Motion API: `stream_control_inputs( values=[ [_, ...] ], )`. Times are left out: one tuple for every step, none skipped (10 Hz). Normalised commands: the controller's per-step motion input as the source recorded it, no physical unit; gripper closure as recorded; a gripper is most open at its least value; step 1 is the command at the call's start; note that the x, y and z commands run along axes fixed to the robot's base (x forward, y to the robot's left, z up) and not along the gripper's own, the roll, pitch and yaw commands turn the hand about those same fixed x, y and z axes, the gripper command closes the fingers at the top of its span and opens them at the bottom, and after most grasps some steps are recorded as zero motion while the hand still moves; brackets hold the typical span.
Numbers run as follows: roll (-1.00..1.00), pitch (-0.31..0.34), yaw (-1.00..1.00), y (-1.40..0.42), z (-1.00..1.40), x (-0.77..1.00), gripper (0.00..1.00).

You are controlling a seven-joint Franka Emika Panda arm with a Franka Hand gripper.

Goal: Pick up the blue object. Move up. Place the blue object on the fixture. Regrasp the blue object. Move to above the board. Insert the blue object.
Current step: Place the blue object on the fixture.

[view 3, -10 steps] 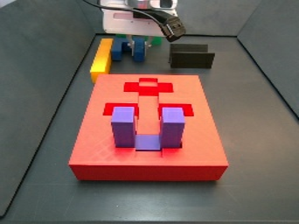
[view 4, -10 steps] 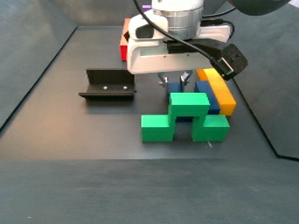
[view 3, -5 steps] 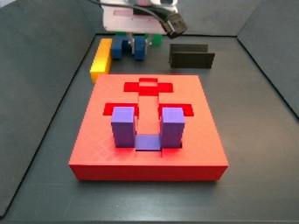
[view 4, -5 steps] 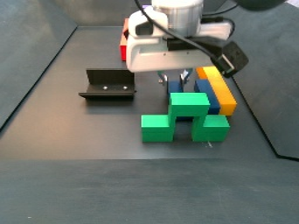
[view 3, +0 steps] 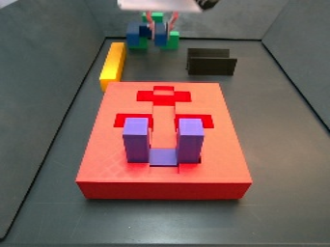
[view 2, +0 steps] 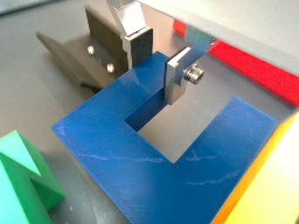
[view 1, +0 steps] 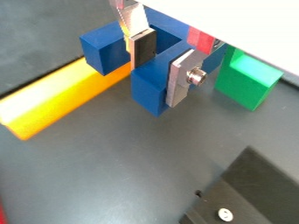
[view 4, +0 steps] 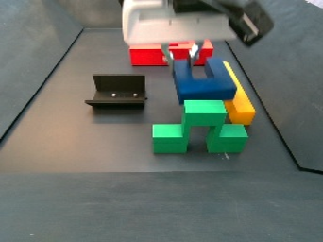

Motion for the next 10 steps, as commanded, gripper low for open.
stream_control_inputs(
  values=[
    [-0.38, 0.000, 0.17, -0.07, 1.00, 0.15, 1.00],
    [-0.42, 0.000, 0.15, -0.12, 0.94, 0.25, 1.00],
    [-0.49, 0.000, -0.02, -0.03, 0.49, 0.44, 1.00],
    [-0.57, 0.000, -0.33, 0.00, 0.24, 0.63, 1.00],
    [-0.80, 0.000, -0.49, 0.09, 0.29, 0.67, 1.00],
    [-0.78, 0.000, -0.56, 0.09, 0.26, 0.62, 1.00],
    [-0.80, -0.080, -0.61, 0.07, 0.17, 0.53, 1.00],
    [-0.83, -0.117, -0.59, 0.07, 0.08, 0.53, 1.00],
    [-0.83, -0.129, -0.55, 0.09, 0.00, 0.58, 1.00],
    [-0.73, -0.134, -0.46, 0.05, -0.01, 0.68, 1.00]
  ],
)
